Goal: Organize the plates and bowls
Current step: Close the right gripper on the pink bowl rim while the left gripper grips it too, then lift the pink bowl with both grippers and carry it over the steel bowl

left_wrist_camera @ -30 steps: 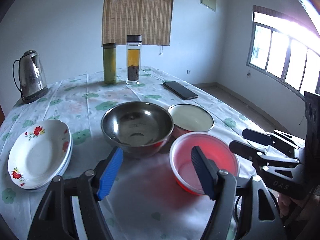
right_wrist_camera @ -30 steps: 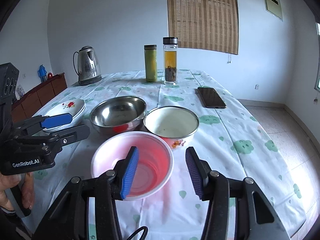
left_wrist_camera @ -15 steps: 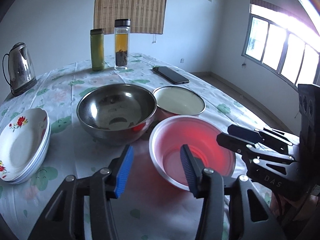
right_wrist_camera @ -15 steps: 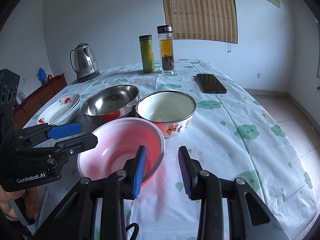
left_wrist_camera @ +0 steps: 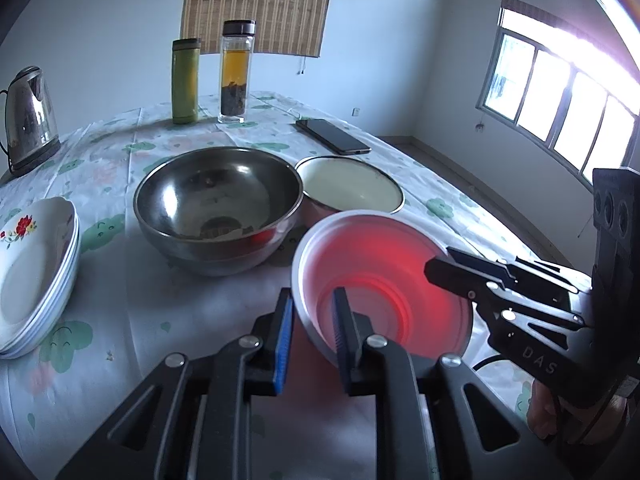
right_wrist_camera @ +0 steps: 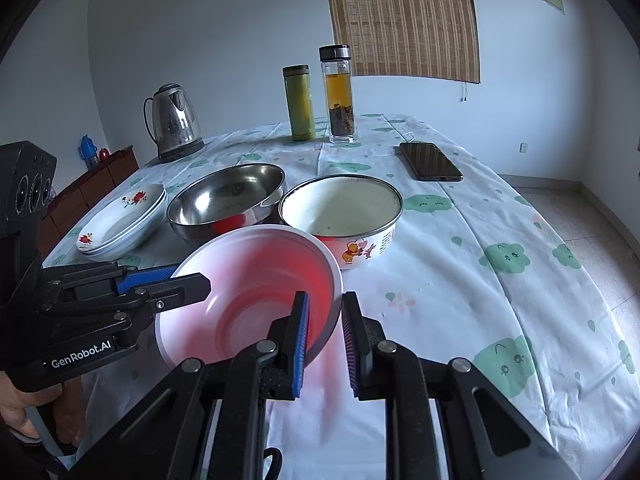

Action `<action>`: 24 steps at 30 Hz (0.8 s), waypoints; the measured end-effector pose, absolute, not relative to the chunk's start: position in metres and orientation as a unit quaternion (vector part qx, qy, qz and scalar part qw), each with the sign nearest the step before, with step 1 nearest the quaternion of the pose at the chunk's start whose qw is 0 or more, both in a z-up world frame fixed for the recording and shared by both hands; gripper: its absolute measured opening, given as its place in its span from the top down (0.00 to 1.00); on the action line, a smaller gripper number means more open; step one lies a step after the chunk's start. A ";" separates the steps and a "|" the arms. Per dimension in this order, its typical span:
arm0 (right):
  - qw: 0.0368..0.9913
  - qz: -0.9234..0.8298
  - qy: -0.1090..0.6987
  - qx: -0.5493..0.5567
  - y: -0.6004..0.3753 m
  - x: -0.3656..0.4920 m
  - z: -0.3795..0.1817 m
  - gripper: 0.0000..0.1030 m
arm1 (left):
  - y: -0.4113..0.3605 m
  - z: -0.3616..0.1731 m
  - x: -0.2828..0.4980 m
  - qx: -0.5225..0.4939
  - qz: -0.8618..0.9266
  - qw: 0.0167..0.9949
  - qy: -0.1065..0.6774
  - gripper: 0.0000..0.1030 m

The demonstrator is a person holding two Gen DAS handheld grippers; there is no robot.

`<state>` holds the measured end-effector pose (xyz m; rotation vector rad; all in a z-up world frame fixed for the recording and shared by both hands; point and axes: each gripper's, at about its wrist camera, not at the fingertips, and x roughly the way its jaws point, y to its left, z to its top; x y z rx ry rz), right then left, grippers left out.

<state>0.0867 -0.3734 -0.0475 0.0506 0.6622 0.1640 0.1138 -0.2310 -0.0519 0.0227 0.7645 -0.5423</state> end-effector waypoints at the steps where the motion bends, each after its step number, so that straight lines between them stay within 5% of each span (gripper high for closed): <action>1: 0.942 0.081 0.324 0.025 -0.373 0.086 -0.047 0.83 | -0.230 -0.050 0.112 0.011 -0.262 0.893 0.366 0.83; 24: 0.959 0.103 0.262 0.016 -0.350 0.090 -0.002 0.83 | -0.205 -0.007 0.118 0.007 -0.234 0.921 0.312 0.83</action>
